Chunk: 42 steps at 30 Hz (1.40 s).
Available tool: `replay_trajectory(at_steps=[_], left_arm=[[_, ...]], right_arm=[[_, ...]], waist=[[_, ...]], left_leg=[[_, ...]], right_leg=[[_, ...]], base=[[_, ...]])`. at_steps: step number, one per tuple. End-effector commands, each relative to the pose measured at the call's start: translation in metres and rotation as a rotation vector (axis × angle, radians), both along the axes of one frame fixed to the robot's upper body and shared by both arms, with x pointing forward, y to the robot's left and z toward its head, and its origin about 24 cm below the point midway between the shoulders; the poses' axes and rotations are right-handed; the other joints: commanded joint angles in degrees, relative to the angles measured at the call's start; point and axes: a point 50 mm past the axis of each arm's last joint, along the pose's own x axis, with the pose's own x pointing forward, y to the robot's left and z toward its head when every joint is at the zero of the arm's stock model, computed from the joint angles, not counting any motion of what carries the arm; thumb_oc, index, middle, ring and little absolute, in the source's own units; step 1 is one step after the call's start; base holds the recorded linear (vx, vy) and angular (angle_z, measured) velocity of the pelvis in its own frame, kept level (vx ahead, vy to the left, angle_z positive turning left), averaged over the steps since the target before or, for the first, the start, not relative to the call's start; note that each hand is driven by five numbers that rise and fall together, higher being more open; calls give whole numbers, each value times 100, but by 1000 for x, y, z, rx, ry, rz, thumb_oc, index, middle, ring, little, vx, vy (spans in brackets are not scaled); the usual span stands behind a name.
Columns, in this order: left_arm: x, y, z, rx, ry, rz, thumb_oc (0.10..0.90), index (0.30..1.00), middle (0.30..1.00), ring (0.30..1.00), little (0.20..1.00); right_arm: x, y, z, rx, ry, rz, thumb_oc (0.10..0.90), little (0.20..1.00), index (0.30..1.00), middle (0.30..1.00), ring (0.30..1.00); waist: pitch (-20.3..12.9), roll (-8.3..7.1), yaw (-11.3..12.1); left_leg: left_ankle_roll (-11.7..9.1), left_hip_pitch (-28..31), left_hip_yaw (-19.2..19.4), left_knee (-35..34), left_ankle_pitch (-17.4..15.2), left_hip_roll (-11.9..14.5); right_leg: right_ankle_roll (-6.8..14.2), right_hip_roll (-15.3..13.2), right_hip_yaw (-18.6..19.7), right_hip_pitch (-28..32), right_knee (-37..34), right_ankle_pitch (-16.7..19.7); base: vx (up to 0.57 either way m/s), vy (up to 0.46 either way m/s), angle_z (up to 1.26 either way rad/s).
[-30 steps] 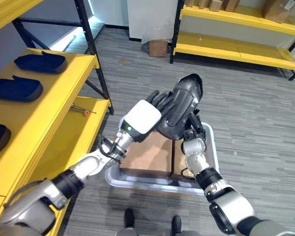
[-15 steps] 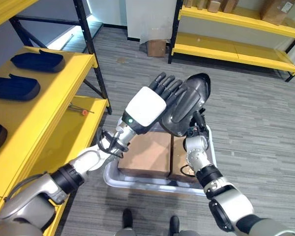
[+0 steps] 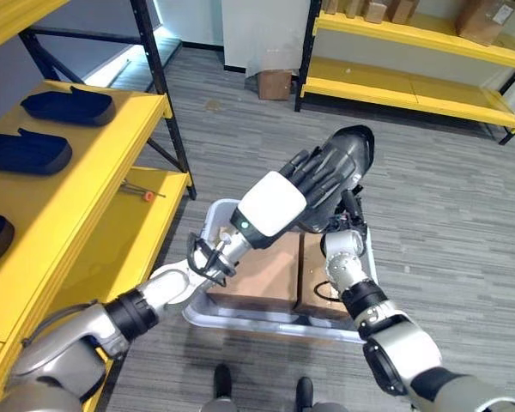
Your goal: Move parts from the plastic box to the shelf.
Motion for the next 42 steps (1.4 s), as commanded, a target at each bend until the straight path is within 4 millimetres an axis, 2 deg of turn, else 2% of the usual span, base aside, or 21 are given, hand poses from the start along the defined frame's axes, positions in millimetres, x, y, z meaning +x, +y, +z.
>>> replay_trajectory(at_steps=[1,12,17,23,25,27,33,42], left_arm=[[14,-16,33,-28,-117,-40,900,1000,1000,1000,1000],[26,-32,-17,30,96,29,900,1000,1000,1000,1000],[29,-32,-27,47,133,60,900,1000,1000,1000,1000],[36,-29,-31,48,142,118,900,1000,1000,1000,1000],[37,-29,-30,44,140,121,900,1000,1000,1000,1000],[39,-29,-22,55,106,117,900,1000,1000,1000,1000],[40,-23,-4,50,45,107,900,1000,1000,1000,1000],[38,2,34,29,-106,124,900,1000,1000,1000,1000]], right_arm=[[25,5,73,-17,-252,-12,400,300,300,300,300],[31,3,69,-29,-200,-8,400,300,300,300,300],[30,5,72,-54,-231,2,400,300,300,300,300],[24,15,74,-109,-289,46,400,300,300,300,300],[22,17,73,-110,-298,52,400,300,300,300,300],[16,26,77,-121,-350,84,400,300,300,300,300],[9,31,77,-140,-393,113,400,300,300,300,300],[-2,32,75,-150,-442,128,400,300,300,300,300]], waist=[[-596,-196,60],[-612,-213,33],[-620,-231,13],[-620,-234,-47],[-619,-229,-61],[-605,-236,-98],[-592,-237,-107],[-564,-228,-102]], left_leg=[[-294,669,79,-45,-835,612],[-289,691,75,-45,-836,600],[-286,685,84,-45,-836,597],[-285,696,114,-45,-835,598],[-286,695,116,-45,-833,598],[-287,684,120,-45,-830,606],[-284,685,141,-45,-826,608],[-280,697,149,-45,-828,609]], right_leg=[[323,-293,-125,102,-5,-113],[311,-288,-127,132,-5,-125],[311,-285,-126,125,-5,-122],[301,-285,-122,129,-5,-118],[299,-285,-122,129,-5,-114],[297,-280,-107,122,-5,-111],[296,-276,-80,95,-5,-101],[293,-281,-78,104,-5,-104]], base=[[0,0,0],[0,0,0],[0,0,0],[0,0,0],[0,0,0],[0,0,0],[0,0,0],[0,0,0]])
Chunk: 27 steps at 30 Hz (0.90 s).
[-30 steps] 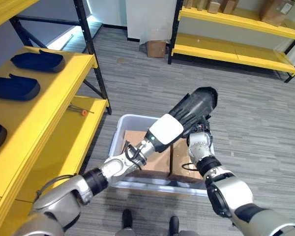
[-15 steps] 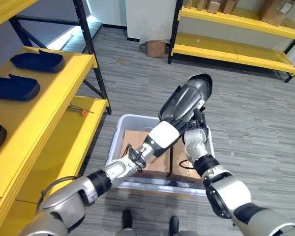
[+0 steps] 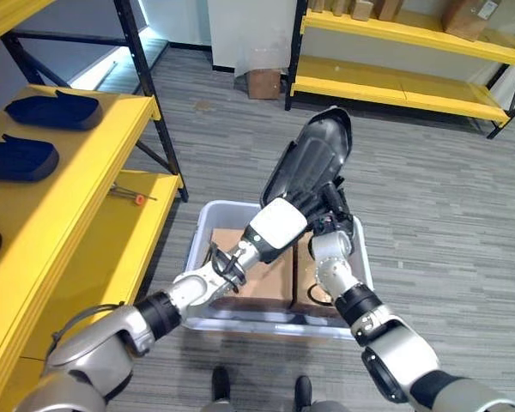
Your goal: Move parts from the plastic box to the shelf.
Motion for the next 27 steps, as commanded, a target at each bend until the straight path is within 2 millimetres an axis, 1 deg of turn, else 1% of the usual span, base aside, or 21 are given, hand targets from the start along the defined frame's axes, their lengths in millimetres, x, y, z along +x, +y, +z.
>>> replay_trajectory(at_steps=[1,2,9,10,14,16,17,20,21,22,23,24,25,26,27], left_arm=[[21,-3,61,-56,-250,-4,900,1000,1000,1000,1000],[22,0,65,-54,-272,4,900,1000,1000,1000,1000],[31,7,71,-73,-312,73,900,1000,1000,1000,1000],[36,13,66,-66,-302,125,900,1000,1000,1000,1000],[40,15,61,-58,-288,152,900,1000,1000,1000,1000],[42,17,49,-43,-251,183,900,1000,1000,1000,1000],[43,15,37,-39,-207,200,900,1000,1000,1000,1000],[43,12,13,-38,-127,239,900,1000,1000,1000,1000],[43,11,12,-39,-126,238,900,1000,1000,1000,1000],[42,7,-1,-41,-81,252,900,1000,1000,1000,1000],[42,7,-1,-41,-81,252,900,1000,1000,1000,1000],[41,3,-10,-40,-48,261,900,1000,1000,1000,1000],[41,2,-12,-40,-39,263,900,1000,1000,1000,1000],[42,1,-15,-29,-25,269,841,918,918,918,918],[43,2,-15,-31,-22,276,592,569,569,569,569]], right_arm=[[6,3,66,-43,-333,-10,400,300,300,300,300],[5,4,67,-49,-343,-5,400,300,300,300,300],[-4,10,64,-55,-369,23,400,300,300,300,300],[-6,9,62,-53,-368,22,400,300,300,300,300],[-8,10,60,-51,-368,29,400,300,300,300,300],[-9,11,59,-51,-368,37,400,300,300,300,300],[-8,13,57,-53,-355,43,400,300,300,300,300],[-6,14,52,-49,-328,38,400,300,300,300,300],[-6,14,52,-50,-328,38,400,300,300,300,300],[-6,16,51,-44,-321,40,400,300,300,300,300],[-6,16,51,-44,-321,39,400,300,300,300,300],[-6,17,51,-44,-318,38,400,300,300,300,300],[-5,17,50,-50,-316,40,400,300,300,300,300],[-5,16,49,-58,-313,40,400,300,300,300,300],[-5,16,49,-62,-311,38,400,300,300,300,300]], waist=[[-556,-219,52],[-556,-220,47],[-559,-228,9],[-561,-226,-21],[-559,-224,-32],[-561,-225,-48],[-564,-227,-54],[-560,-237,-70],[-563,-232,-67],[-562,-238,-82],[-564,-234,-79],[-571,-234,-102],[-577,-233,-106],[-575,-224,-109],[-574,-226,-110]], left_leg=[[-284,687,118,-44,-826,607],[-282,689,122,-44,-828,606],[-278,707,139,-44,-833,599],[-279,710,155,-44,-836,605],[-278,718,162,-44,-836,603],[-280,726,165,-44,-837,602],[-276,726,163,-44,-837,598],[-275,730,168,-44,-835,593],[-275,731,168,-44,-836,593],[-271,736,169,-44,-833,595],[-271,736,168,-44,-834,595],[-273,739,179,-44,-838,598],[-273,742,183,-44,-842,600],[-275,745,201,-44,-842,602],[-276,748,205,-44,-840,607]], right_leg=[[293,-278,-99,113,-5,-104],[294,-282,-98,113,-5,-104],[298,-281,-85,105,-5,-95],[293,-282,-74,101,-5,-96],[290,-281,-82,114,-5,-97],[290,-281,-84,113,-5,-98],[288,-279,-78,114,-5,-102],[279,-275,-69,114,-5,-103],[280,-276,-69,114,-5,-103],[277,-277,-68,111,-5,-99],[277,-276,-68,110,-5,-99],[280,-278,-58,104,-5,-90],[280,-276,-51,102,-5,-87],[281,-276,-43,100,-5,-82],[281,-273,-42,99,-5,-81]], base=[[0,0,0],[0,0,0],[0,0,0],[0,0,0],[0,0,0],[0,0,0],[0,0,0],[0,0,0],[0,0,0],[0,0,0],[0,0,0],[0,0,0],[0,0,0],[0,0,0],[0,0,0]])
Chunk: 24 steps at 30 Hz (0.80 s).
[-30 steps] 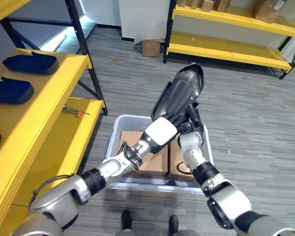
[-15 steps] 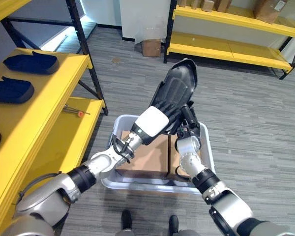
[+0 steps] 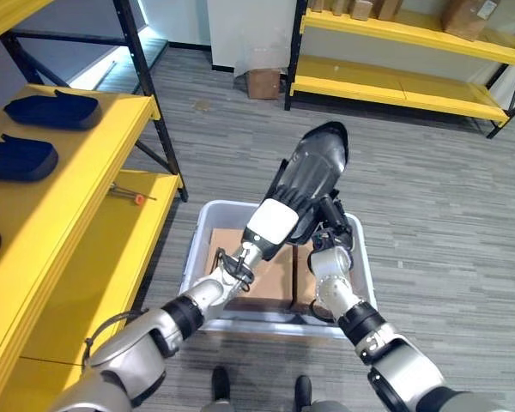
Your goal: Move parts from the plastic box to the shelf.
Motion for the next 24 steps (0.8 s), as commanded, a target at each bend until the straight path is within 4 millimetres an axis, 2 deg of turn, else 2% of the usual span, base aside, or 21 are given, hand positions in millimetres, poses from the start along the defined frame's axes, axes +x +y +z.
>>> replay_trajectory(at_steps=[1,22,24], left_arm=[[28,20,24,39,-82,108,400,300,300,300,300],[34,24,31,-76,-84,153,400,300,300,300,300],[32,30,23,-73,-68,183,400,300,300,300,300]], right_arm=[[15,17,69,-21,-337,29,400,300,300,300,300],[21,12,50,-17,-220,-17,400,300,300,300,300],[20,11,49,-13,-216,-28,400,300,300,300,300]], waist=[[-573,-212,10],[-587,-117,36],[-595,-92,43]], left_leg=[[-277,743,179,-44,-838,607],[-288,761,133,-44,-833,576],[-291,755,126,-44,-834,566]], right_leg=[[281,-270,-60,109,-6,-84],[268,-290,-105,191,1,-127],[264,-299,-111,190,4,-129]], base=[[-6,6,-4],[-1,1,0],[0,0,0]])
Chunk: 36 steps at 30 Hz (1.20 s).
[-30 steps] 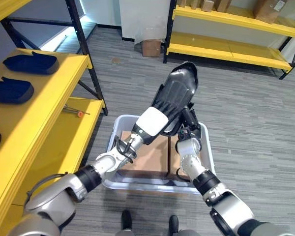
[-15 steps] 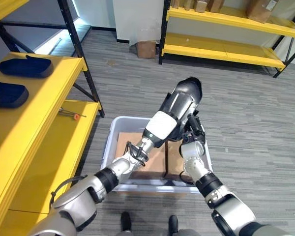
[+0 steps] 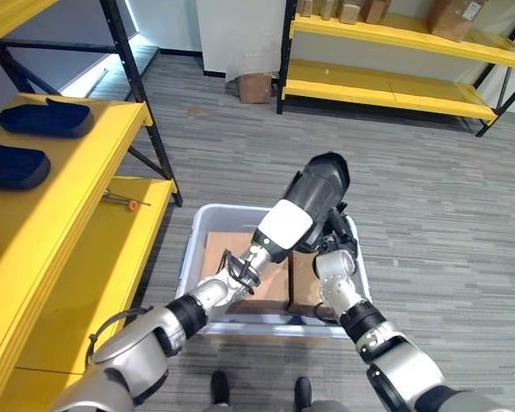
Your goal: Move parts from the plastic box to the shelf.
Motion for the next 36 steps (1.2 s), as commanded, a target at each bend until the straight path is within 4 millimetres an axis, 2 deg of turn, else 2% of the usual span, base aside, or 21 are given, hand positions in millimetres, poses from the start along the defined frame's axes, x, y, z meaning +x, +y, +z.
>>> replay_trajectory(at_steps=[1,5,6,7,10,16,20,25,28,29,31,34,36], left_arm=[[38,43,16,-64,9,314,400,300,300,300,300],[36,44,7,-61,29,331,400,300,300,300,300],[36,44,7,-61,29,332,400,300,300,300,300],[36,44,8,-62,24,328,400,300,300,300,300],[36,45,10,-58,16,322,400,300,300,300,300],[40,51,30,-64,-52,315,400,300,300,300,300],[41,54,36,-63,-74,310,400,300,300,300,300],[38,58,60,-56,-164,262,400,300,300,300,300],[35,58,63,-52,-180,243,400,300,300,300,300],[32,62,67,-53,-203,237,400,300,300,300,300],[29,69,71,-60,-222,242,400,300,300,300,300],[23,78,76,-74,-244,247,400,300,300,300,300],[16,95,83,-91,-276,278,400,300,300,300,300]], right_arm=[[18,23,66,-54,-347,35,400,300,300,300,300],[18,22,72,-58,-378,35,400,300,300,300,300],[17,22,75,-63,-393,37,594,572,572,572,572],[17,22,81,-77,-432,51,900,1000,1000,1000,1000],[17,20,88,-98,-477,67,900,1000,1000,1000,1000],[13,13,108,-149,-601,86,900,1000,1000,1000,1000],[10,11,116,-172,-653,97,900,1000,1000,1000,1000],[0,4,142,-248,-812,125,900,1000,1000,1000,1000],[-3,0,150,-283,-855,130,900,1000,1000,1000,1000],[-7,-7,159,-319,-911,124,900,1000,1000,1000,1000],[-12,-13,164,-342,-952,118,900,1000,1000,1000,1000],[-21,-20,167,-376,-999,125,900,1000,1000,1000,1000],[-30,-29,163,-376,-1020,129,900,1000,1000,1000,1000]], waist=[[-586,-102,57],[-584,-62,43],[-584,-53,34],[-579,-35,24],[-584,-7,9],[-611,96,-44],[-623,139,-68],[-627,247,-113],[-634,277,-126],[-632,296,-124],[-631,318,-132],[-634,347,-151],[-623,376,-161]], left_leg=[[-306,668,101,-44,-819,563],[-309,665,99,-44,-816,552],[-310,661,100,-44,-813,549],[-310,653,99,-44,-807,538],[-302,646,96,-44,-806,529],[-291,674,128,-44,-828,503],[-286,690,137,-44,-843,492],[-284,662,124,-44,-847,471],[-285,653,122,-44,-846,469],[-282,648,115,-44,-851,462],[-278,649,115,-44,-853,459],[-271,659,123,-44,-868,453],[-269,662,136,-44,-876,437]], right_leg=[[267,-296,-133,122,3,-133],[265,-307,-157,129,11,-143],[265,-311,-154,127,12,-143],[267,-314,-156,120,13,-140],[266,-320,-145,116,13,-137],[275,-347,-111,119,7,-142],[271,-359,-98,131,4,-148],[277,-378,-119,115,1,-157],[274,-378,-124,107,-3,-160],[271,-381,-121,107,-5,-164],[271,-386,-122,102,-5,-166],[271,-396,-117,106,-5,-172],[274,-399,-105,99,-5,-180]], base=[[0,0,0],[0,0,0],[0,0,0],[0,0,0],[0,0,0],[1,0,-1],[0,0,0],[0,0,0],[0,0,0],[0,0,0],[0,0,0],[0,0,0],[0,0,0]])
